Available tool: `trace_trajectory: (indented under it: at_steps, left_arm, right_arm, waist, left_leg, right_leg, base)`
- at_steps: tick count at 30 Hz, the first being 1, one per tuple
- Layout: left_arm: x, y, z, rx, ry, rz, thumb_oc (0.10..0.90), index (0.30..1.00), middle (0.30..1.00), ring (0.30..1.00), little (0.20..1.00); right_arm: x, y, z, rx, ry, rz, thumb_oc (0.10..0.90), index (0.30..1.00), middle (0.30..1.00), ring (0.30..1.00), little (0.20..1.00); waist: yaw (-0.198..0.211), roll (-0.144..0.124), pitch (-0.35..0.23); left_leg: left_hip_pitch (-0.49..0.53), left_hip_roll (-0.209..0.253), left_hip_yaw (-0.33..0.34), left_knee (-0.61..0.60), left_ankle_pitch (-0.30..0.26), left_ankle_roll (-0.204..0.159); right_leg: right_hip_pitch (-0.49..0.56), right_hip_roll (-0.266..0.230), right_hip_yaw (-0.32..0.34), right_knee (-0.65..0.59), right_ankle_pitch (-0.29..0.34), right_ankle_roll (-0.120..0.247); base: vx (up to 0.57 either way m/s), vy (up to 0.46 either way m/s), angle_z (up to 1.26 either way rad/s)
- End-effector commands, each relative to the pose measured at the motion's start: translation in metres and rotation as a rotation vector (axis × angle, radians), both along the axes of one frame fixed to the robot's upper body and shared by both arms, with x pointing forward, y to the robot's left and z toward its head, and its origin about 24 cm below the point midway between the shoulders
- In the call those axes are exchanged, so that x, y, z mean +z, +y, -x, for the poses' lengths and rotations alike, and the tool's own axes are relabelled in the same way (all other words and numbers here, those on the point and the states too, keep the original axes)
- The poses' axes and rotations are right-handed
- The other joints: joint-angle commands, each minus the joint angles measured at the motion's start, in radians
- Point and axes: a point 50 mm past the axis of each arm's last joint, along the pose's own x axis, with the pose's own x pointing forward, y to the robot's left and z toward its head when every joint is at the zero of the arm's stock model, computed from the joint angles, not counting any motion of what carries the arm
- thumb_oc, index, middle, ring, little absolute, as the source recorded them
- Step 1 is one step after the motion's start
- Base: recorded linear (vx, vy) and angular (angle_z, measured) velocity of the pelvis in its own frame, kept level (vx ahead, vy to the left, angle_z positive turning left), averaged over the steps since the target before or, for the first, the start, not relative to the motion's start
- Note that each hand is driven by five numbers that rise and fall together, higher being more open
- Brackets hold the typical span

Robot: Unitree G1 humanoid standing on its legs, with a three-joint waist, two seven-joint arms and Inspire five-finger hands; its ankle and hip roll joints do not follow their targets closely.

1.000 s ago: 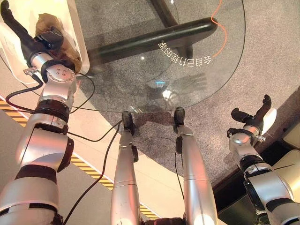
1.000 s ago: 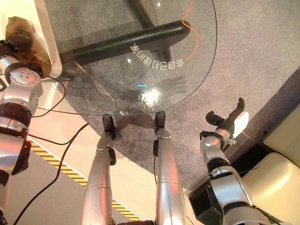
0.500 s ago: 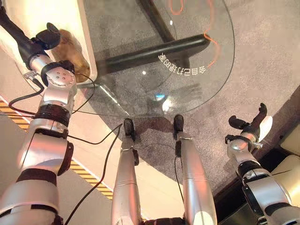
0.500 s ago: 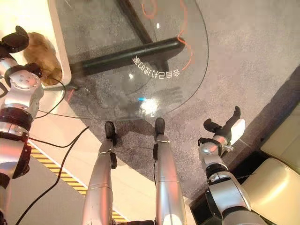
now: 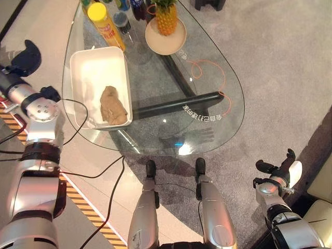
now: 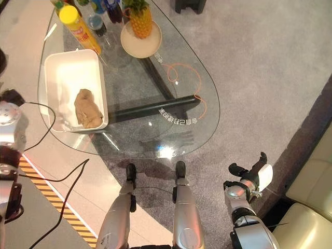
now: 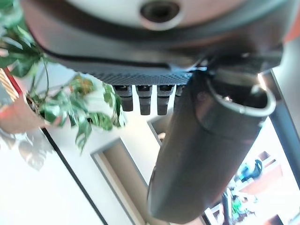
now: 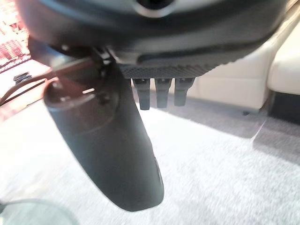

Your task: Wipe the table with a cloth and put it in the basket.

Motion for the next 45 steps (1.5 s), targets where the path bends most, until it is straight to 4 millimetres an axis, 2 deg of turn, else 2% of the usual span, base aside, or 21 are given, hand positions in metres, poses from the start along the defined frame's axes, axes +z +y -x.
trace_trajectory:
  at_steps: [1, 2, 3, 4, 5, 6, 7, 8, 9, 11, 16, 19, 20, 24, 28, 29, 34, 36, 41, 45]
  left_arm:
    - [-0.001, 0.021, 0.02, -0.002, -0.036, -0.044, 0.8, 0.9, 0.9, 0.9, 0.9]
    - [-0.012, 0.023, 0.022, -0.033, -0.002, -0.024, 0.8, 0.9, 0.9, 0.9, 0.9]
    - [-0.033, 0.026, 0.026, -0.103, 0.051, 0.004, 0.8, 0.9, 0.9, 0.9, 0.9]
    - [-0.042, 0.026, 0.028, -0.137, 0.074, 0.024, 0.8, 0.9, 0.9, 0.9, 0.9]
    - [-0.063, 0.024, 0.03, -0.193, 0.138, 0.045, 0.8, 0.9, 0.9, 0.9, 0.9]
    - [-0.064, 0.024, 0.031, -0.193, 0.141, 0.047, 0.8, 0.9, 0.9, 0.9, 0.9]
    - [-0.093, 0.023, 0.038, -0.239, 0.232, 0.092, 0.8, 0.9, 0.9, 0.9, 0.9]
    - [-0.107, 0.025, 0.045, -0.248, 0.264, 0.123, 0.8, 0.9, 0.9, 0.9, 0.9]
    - [-0.115, 0.026, 0.05, -0.251, 0.29, 0.139, 0.8, 0.9, 0.9, 0.9, 0.9]
    - [-0.148, 0.029, 0.067, -0.257, 0.376, 0.21, 0.8, 0.9, 0.9, 0.9, 0.9]
    - [-0.209, 0.029, 0.104, -0.235, 0.591, 0.356, 0.8, 0.9, 0.9, 0.9, 0.9]
    - [-0.245, 0.02, 0.127, -0.249, 0.747, 0.431, 0.8, 0.9, 0.9, 0.9, 0.9]
    - [-0.248, 0.019, 0.129, -0.252, 0.76, 0.435, 0.8, 0.9, 0.9, 0.9, 0.9]
    - [-0.284, 0.003, 0.159, -0.266, 0.902, 0.52, 0.8, 0.9, 0.9, 0.9, 0.9]
    - [-0.307, -0.011, 0.177, -0.306, 1.022, 0.585, 0.8, 0.9, 0.9, 0.9, 0.9]
    - [-0.319, -0.025, 0.184, -0.344, 1.092, 0.597, 0.8, 0.9, 0.9, 0.9, 0.9]
    - [-0.338, -0.048, 0.197, -0.406, 1.251, 0.6, 0.8, 0.9, 0.9, 0.9, 0.9]
    - [-0.352, -0.067, 0.208, -0.489, 1.389, 0.602, 0.8, 0.9, 0.9, 0.9, 0.9]
    - [-0.362, -0.084, 0.213, -0.585, 1.521, 0.562, 0.8, 0.9, 0.9, 0.9, 0.9]
    - [-0.364, -0.089, 0.214, -0.601, 1.565, 0.541, 0.8, 0.9, 0.9, 0.9, 0.9]
  right_arm:
    - [-0.018, -0.026, 0.043, -0.059, 0.102, 0.034, 0.8, 0.9, 0.9, 0.9, 0.9]
    - [-0.023, -0.026, 0.048, -0.048, 0.136, 0.014, 0.8, 0.9, 0.9, 0.9, 0.9]
    - [-0.033, -0.025, 0.057, -0.012, 0.199, -0.02, 0.8, 0.9, 0.9, 0.9, 0.9]
    - [-0.038, -0.024, 0.062, 0.001, 0.228, -0.041, 0.8, 0.9, 0.9, 0.9, 0.9]
    - [-0.047, -0.021, 0.071, 0.016, 0.282, -0.076, 0.8, 0.9, 0.9, 0.9, 0.9]
    - [-0.047, -0.021, 0.072, 0.017, 0.285, -0.076, 0.8, 0.9, 0.9, 0.9, 0.9]
    - [-0.058, -0.02, 0.086, 0.028, 0.349, -0.117, 0.8, 0.9, 0.9, 0.9, 0.9]
    - [-0.062, -0.021, 0.093, 0.03, 0.381, -0.126, 0.8, 0.9, 0.9, 0.9, 0.9]
    - [-0.064, -0.021, 0.098, 0.03, 0.399, -0.134, 0.8, 0.9, 0.9, 0.9, 0.9]
    - [-0.071, -0.021, 0.112, 0.027, 0.459, -0.146, 0.8, 0.9, 0.9, 0.9, 0.9]
    - [-0.083, -0.021, 0.133, 0.049, 0.591, -0.172, 0.8, 0.9, 0.9, 0.9, 0.9]
    - [-0.088, -0.019, 0.142, 0.066, 0.65, -0.205, 0.8, 0.9, 0.9, 0.9, 0.9]
    - [-0.089, -0.018, 0.142, 0.067, 0.654, -0.207, 0.8, 0.9, 0.9, 0.9, 0.9]
    - [-0.094, -0.015, 0.149, 0.089, 0.707, -0.236, 0.8, 0.9, 0.9, 0.9, 0.9]
    - [-0.099, -0.008, 0.154, 0.137, 0.768, -0.244, 0.8, 0.9, 0.9, 0.9, 0.9]
    - [-0.102, -0.003, 0.156, 0.153, 0.791, -0.249, 0.8, 0.9, 0.9, 0.9, 0.9]
    - [-0.106, 0.003, 0.159, 0.182, 0.84, -0.255, 0.8, 0.9, 0.9, 0.9, 0.9]
    - [-0.109, 0.009, 0.159, 0.219, 0.883, -0.262, 0.8, 0.9, 0.9, 0.9, 0.9]
    - [-0.113, 0.018, 0.157, 0.28, 0.935, -0.276, 0.8, 0.9, 0.9, 0.9, 0.9]
    - [-0.116, 0.022, 0.16, 0.305, 0.974, -0.3, 0.8, 0.9, 0.9, 0.9, 0.9]
  waist:
    - [0.016, 0.002, -0.222]
    - [0.018, 0.002, -0.237]
    - [0.025, 0.0, -0.268]
    - [0.026, -0.001, -0.278]
    - [0.032, -0.004, -0.302]
    - [0.03, -0.003, -0.303]
    - [0.038, -0.007, -0.334]
    - [0.041, -0.008, -0.351]
    - [0.042, -0.008, -0.361]
    - [0.047, -0.011, -0.396]
    - [0.049, -0.022, -0.44]
    - [0.05, -0.028, -0.456]
    - [0.05, -0.028, -0.457]
    - [0.053, -0.031, -0.465]
    - [0.054, -0.032, -0.466]
    - [0.056, -0.034, -0.466]
    - [0.059, -0.036, -0.463]
    - [0.062, -0.039, -0.456]
    - [0.065, -0.041, -0.452]
    - [0.065, -0.043, -0.45]
  left_leg:
    - [0.019, -0.105, 0.059, -0.033, -0.068, 0.035]
    - [0.038, -0.104, 0.056, -0.041, -0.068, 0.034]
    - [0.077, -0.105, 0.05, -0.062, -0.068, 0.033]
    - [0.092, -0.105, 0.047, -0.07, -0.067, 0.033]
    - [0.116, -0.104, 0.042, -0.078, -0.069, 0.032]
    - [0.119, -0.104, 0.041, -0.079, -0.07, 0.032]
    - [0.145, -0.103, 0.035, -0.083, -0.074, 0.033]
    - [0.159, -0.101, 0.032, -0.085, -0.077, 0.033]
    - [0.168, -0.1, 0.03, -0.086, -0.08, 0.032]
    - [0.199, -0.098, 0.027, -0.089, -0.088, 0.033]
    - [0.26, -0.089, 0.025, -0.093, -0.108, 0.034]
    - [0.285, -0.083, 0.028, -0.096, -0.115, 0.032]
    - [0.287, -0.084, 0.028, -0.096, -0.115, 0.032]
    - [0.305, -0.082, 0.029, -0.096, -0.122, 0.033]
    - [0.318, -0.082, 0.032, -0.096, -0.127, 0.038]
    - [0.323, -0.083, 0.031, -0.096, -0.126, 0.041]
    - [0.332, -0.081, 0.035, -0.095, -0.128, 0.045]
    - [0.34, -0.08, 0.038, -0.09, -0.131, 0.049]
    - [0.354, -0.08, 0.044, -0.087, -0.137, 0.054]
    - [0.362, -0.079, 0.044, -0.086, -0.139, 0.054]
  right_leg:
    - [0.033, 0.031, -0.027, -0.065, -0.02, -0.01]
    - [0.057, 0.03, -0.03, -0.076, -0.021, -0.009]
    - [0.106, 0.028, -0.037, -0.104, -0.02, -0.006]
    - [0.125, 0.028, -0.039, -0.115, -0.018, -0.005]
    - [0.154, 0.027, -0.041, -0.128, -0.017, -0.003]
    - [0.158, 0.027, -0.042, -0.131, -0.016, -0.003]
    - [0.193, 0.027, -0.046, -0.147, -0.013, -0.002]
    - [0.21, 0.028, -0.047, -0.153, -0.013, -0.001]
    - [0.221, 0.028, -0.048, -0.158, -0.014, -0.001]
    - [0.255, 0.032, -0.051, -0.17, -0.016, 0.0]
    - [0.322, 0.031, -0.052, -0.202, -0.012, 0.007]
    - [0.351, 0.032, -0.049, -0.222, -0.005, 0.01]
    - [0.354, 0.032, -0.049, -0.224, -0.004, 0.01]
    - [0.373, 0.031, -0.051, -0.23, -0.004, 0.01]
    - [0.384, 0.03, -0.054, -0.228, -0.007, 0.007]
    - [0.389, 0.029, -0.057, -0.227, -0.006, 0.006]
    - [0.393, 0.028, -0.063, -0.217, -0.012, 0.005]
    - [0.398, 0.028, -0.068, -0.206, -0.018, 0.001]
    - [0.409, 0.025, -0.078, -0.201, -0.022, 0.0]
    - [0.416, 0.023, -0.08, -0.198, -0.025, -0.001]
  base:
    - [0.02, 0.008, 0.14]
    - [0.07, -0.016, 0.14]
    - [0.09, -0.024, 0.13]
    - [0.14, -0.032, 0.06]
    - [0.09, -0.016, 0.04]
    - [0.14, -0.025, 0.13]
    - [0.12, -0.019, 0.26]
    - [0.15, -0.02, 0.29]
    - [0.12, -0.006, 0.18]
    - [0.13, 0.001, 0.06]
    - [0.08, -0.004, 0.03]
    - [0.02, 0.0, -0.01]
    - [0.0, 0.0, 0.0]
    - [0.01, 0.017, -0.01]
    - [0.0, 0.026, -0.01]
    - [0.0, 0.0, 0.0]
    - [0.0, 0.0, 0.0]
    - [0.0, 0.0, 0.0]
    - [0.02, 0.0, -0.01]
    - [0.06, -0.007, -0.06]
